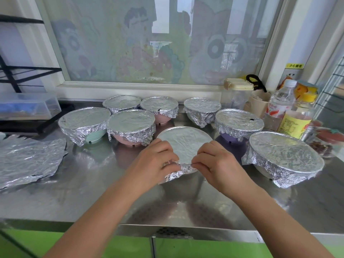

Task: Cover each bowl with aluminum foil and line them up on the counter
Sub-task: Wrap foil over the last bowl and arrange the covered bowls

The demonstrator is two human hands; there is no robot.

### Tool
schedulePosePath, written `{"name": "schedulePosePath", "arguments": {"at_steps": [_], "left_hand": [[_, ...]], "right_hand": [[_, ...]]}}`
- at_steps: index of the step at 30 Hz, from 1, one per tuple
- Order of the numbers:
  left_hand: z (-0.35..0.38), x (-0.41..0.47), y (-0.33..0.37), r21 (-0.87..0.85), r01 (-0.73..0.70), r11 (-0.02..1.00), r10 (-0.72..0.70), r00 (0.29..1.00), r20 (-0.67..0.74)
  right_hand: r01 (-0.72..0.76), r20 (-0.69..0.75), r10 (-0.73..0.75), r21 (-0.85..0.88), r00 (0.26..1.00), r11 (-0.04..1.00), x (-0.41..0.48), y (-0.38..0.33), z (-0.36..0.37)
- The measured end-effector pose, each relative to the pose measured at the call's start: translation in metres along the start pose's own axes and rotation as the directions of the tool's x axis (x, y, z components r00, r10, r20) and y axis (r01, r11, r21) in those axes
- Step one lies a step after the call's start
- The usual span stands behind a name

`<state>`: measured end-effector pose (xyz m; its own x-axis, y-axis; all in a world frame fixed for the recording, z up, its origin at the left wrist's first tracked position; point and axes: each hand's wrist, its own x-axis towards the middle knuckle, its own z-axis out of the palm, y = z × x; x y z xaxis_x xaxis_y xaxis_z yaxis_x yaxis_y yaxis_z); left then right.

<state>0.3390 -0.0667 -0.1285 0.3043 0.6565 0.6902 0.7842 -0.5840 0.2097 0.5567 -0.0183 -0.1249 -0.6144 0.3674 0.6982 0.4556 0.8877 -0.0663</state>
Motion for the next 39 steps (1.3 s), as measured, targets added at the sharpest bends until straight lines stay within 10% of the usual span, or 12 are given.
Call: {"name": "schedulePosePath", "arguments": {"at_steps": [11, 19, 25, 39], "left_hand": [[-0.003, 0.001, -0.004, -0.036, 0.034, 0.999, -0.035, 0.999, -0.012], [0.002, -0.013, -0.005, -0.281, 0.272, 0.920, -0.337, 0.916, -0.217], [0.002, -0.009, -0.001, -0.624, 0.547, 0.557, -0.662, 0.747, 0.064], [0.037, 0.029, -0.026, -0.709, 0.544, 0.450, -0.699, 0.708, 0.100]], "right_hand": [[-0.060, 0.003, 0.060, -0.006, 0.998, 0.998, -0.002, 0.005, 0.000], [-0.172, -0.009, 0.174, 0.104, 0.985, 0.980, 0.000, 0.005, -0.004], [-0.734, 0.412, 0.609, 0.427, 0.678, 0.528, -0.001, 0.035, -0.012], [-0.644, 0.413, 0.535, 0.670, 0.737, 0.370, 0.027, 0.077, 0.036]]}}
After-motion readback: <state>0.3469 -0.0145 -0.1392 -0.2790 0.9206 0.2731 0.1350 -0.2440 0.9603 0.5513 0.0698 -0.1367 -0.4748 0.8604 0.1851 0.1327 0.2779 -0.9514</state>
